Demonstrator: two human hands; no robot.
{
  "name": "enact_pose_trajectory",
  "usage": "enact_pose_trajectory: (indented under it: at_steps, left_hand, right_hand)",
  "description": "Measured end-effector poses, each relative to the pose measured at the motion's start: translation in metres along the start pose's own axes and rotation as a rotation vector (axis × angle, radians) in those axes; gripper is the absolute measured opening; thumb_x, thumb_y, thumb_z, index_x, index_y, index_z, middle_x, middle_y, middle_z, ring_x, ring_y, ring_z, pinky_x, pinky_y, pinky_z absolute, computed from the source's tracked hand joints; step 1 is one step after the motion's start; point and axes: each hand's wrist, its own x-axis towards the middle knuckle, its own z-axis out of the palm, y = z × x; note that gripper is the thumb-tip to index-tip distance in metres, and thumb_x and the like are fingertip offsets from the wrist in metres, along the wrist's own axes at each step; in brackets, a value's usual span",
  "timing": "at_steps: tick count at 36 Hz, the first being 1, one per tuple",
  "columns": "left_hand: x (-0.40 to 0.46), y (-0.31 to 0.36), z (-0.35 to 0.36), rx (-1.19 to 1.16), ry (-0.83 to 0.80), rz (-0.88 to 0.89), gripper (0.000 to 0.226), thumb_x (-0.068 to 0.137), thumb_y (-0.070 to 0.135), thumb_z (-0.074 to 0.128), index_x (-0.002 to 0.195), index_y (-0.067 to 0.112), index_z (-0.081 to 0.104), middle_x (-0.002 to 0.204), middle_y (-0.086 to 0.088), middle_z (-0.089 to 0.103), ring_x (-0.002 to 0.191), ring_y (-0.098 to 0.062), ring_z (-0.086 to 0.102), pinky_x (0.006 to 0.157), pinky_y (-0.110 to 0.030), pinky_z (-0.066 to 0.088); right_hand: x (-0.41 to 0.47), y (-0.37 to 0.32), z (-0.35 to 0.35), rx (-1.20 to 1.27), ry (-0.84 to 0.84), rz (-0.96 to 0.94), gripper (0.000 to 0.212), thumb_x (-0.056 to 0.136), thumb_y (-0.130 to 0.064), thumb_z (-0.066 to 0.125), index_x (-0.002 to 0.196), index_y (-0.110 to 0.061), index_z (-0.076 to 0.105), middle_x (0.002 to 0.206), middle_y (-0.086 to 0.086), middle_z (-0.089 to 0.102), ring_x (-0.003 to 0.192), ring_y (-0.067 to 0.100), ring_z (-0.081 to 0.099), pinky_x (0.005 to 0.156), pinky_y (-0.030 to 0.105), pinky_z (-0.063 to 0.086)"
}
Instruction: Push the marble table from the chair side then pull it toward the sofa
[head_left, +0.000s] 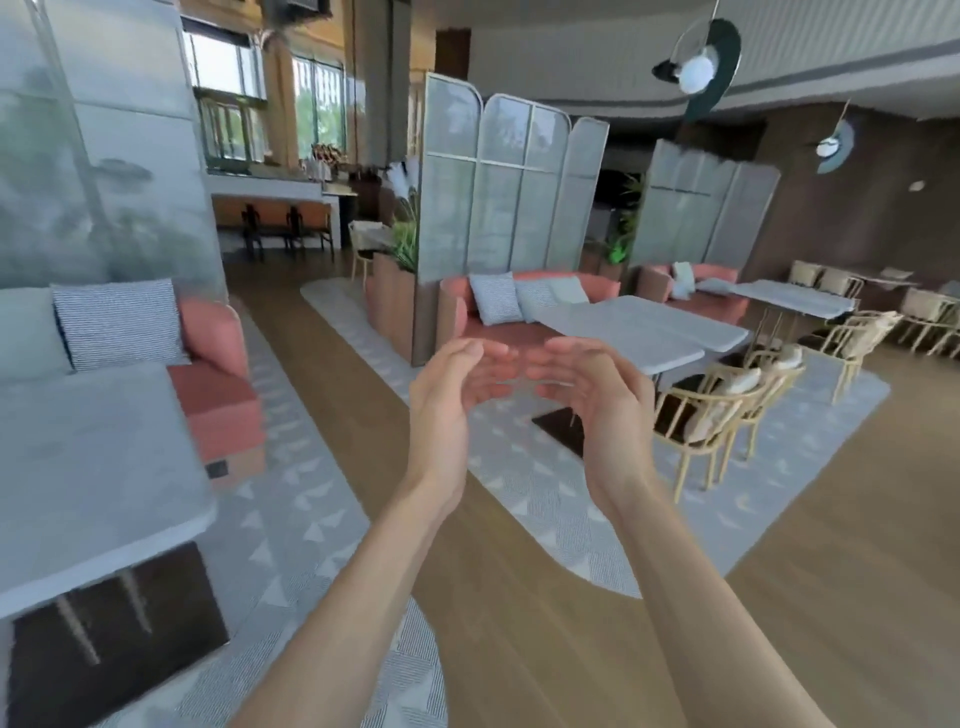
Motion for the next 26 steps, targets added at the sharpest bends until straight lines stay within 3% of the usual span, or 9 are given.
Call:
enact_pose_trajectory:
  at_steps: [4,7,14,21,26]
  left_hand:
    - [0.057,-0.038,0.007,0.064,0.056,0.043,0.028,0.088,0.032,0.053,0.088,0.013,0.074,0.098,-0.015,0.074,0.093,-0.026,0.071,0.095,-0.055,0.052]
    - [0.098,-0.072,0.005,0.127,0.110,0.075,0.027,0.093,0.024,0.049,0.089,0.012,0.074,0.100,-0.017,0.073,0.093,-0.028,0.070,0.095,-0.057,0.051]
    - [0.185,-0.138,-0.017,0.200,0.368,0.135,0.027,0.088,0.021,0.051,0.081,0.016,0.076,0.095,-0.018,0.074,0.092,-0.033,0.069,0.080,-0.040,0.057]
    - [0.255,-0.165,-0.054,0.281,0.636,0.170,0.027,0.069,0.039,0.059,0.076,0.020,0.076,0.092,-0.015,0.074,0.084,-0.024,0.070,0.070,-0.027,0.055]
    - [0.304,-0.176,-0.106,0.358,0.793,0.256,0.025,0.068,0.037,0.058,0.075,0.020,0.075,0.090,-0.013,0.075,0.086,-0.027,0.069,0.087,-0.044,0.050]
  right_hand:
    - [0.071,0.038,-0.009,0.067,-0.052,0.005,0.026,0.086,-0.015,0.051,0.093,-0.003,0.074,0.090,0.016,0.077,0.086,0.030,0.073,0.075,0.030,0.058]
    - [0.122,0.073,-0.017,0.110,-0.096,0.026,0.026,0.086,-0.016,0.054,0.093,-0.001,0.073,0.092,0.020,0.076,0.088,0.034,0.072,0.080,0.040,0.057]
    - [0.246,0.167,-0.013,0.225,-0.251,0.136,0.022,0.095,-0.003,0.051,0.094,0.004,0.072,0.090,0.023,0.074,0.083,0.034,0.069,0.078,0.038,0.053]
    - [0.344,0.241,0.043,0.284,-0.456,0.242,0.023,0.094,-0.001,0.050,0.089,0.002,0.072,0.084,0.020,0.074,0.079,0.031,0.069,0.074,0.036,0.054]
    - [0.387,0.300,0.106,0.328,-0.631,0.242,0.022,0.090,-0.011,0.054,0.083,-0.007,0.074,0.082,0.016,0.075,0.078,0.029,0.071,0.073,0.035,0.055]
